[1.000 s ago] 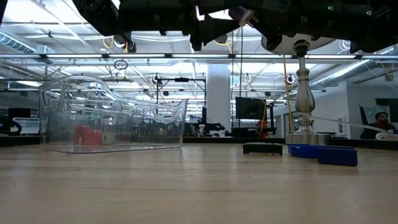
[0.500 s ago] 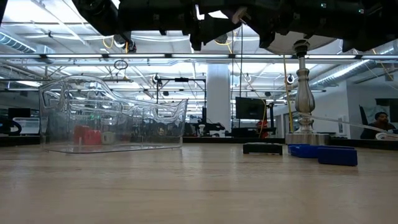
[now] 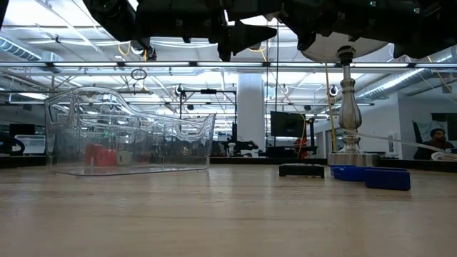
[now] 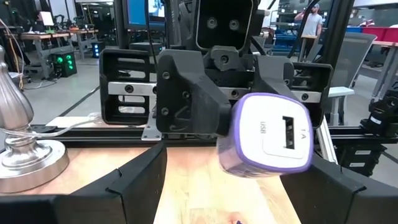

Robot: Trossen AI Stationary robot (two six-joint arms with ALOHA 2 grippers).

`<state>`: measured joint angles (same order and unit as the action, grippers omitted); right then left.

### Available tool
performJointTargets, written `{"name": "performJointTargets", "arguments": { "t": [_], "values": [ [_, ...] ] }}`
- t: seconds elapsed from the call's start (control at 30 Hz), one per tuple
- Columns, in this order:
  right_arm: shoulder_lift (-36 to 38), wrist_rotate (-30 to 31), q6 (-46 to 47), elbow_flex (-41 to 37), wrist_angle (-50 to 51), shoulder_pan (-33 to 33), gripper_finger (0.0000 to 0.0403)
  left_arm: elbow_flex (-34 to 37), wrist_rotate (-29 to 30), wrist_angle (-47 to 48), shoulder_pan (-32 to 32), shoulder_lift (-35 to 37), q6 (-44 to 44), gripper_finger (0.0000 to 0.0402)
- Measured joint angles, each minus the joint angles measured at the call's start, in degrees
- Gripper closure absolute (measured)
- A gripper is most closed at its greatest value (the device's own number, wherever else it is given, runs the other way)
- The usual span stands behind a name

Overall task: Pick & Place Office items
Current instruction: Put the blue charger adapter into the top transparent bin

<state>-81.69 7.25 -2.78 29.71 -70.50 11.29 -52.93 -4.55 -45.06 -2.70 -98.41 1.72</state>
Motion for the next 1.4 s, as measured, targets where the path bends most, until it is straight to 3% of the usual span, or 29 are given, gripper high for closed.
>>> {"name": "performJointTargets", "arguments": {
  "t": [0.4, 0.8, 1.1, 1.2, 1.4],
  "values": [
    [0.00, 0.19, -1.12, 0.00, 0.24, 0.45, 0.0280, 0.02, -0.14, -0.07, -0.04, 0.00, -0.49, 0.0115],
    [0.11, 0.51, -0.75, -0.02, 1.65, 0.41, 0.0280, 0.15, -3.25, -0.54, -0.04, 0.00, -1.27, 0.0272],
    [0.11, 0.78, -0.79, -0.02, 2.01, 0.43, 0.0261, 0.15, -3.41, -1.14, -0.04, 0.00, -1.15, 0.0272],
    [0.21, 3.95, 0.28, 0.01, 3.71, 0.48, 0.0239, 0.15, -2.94, -1.13, 0.00, 0.00, -0.84, 0.0272],
    [3.05, 4.69, 0.74, -0.09, 8.57, 0.47, 0.0171, 0.15, -2.94, -0.68, 0.04, -0.02, -0.28, 0.0272]
  ]
}}
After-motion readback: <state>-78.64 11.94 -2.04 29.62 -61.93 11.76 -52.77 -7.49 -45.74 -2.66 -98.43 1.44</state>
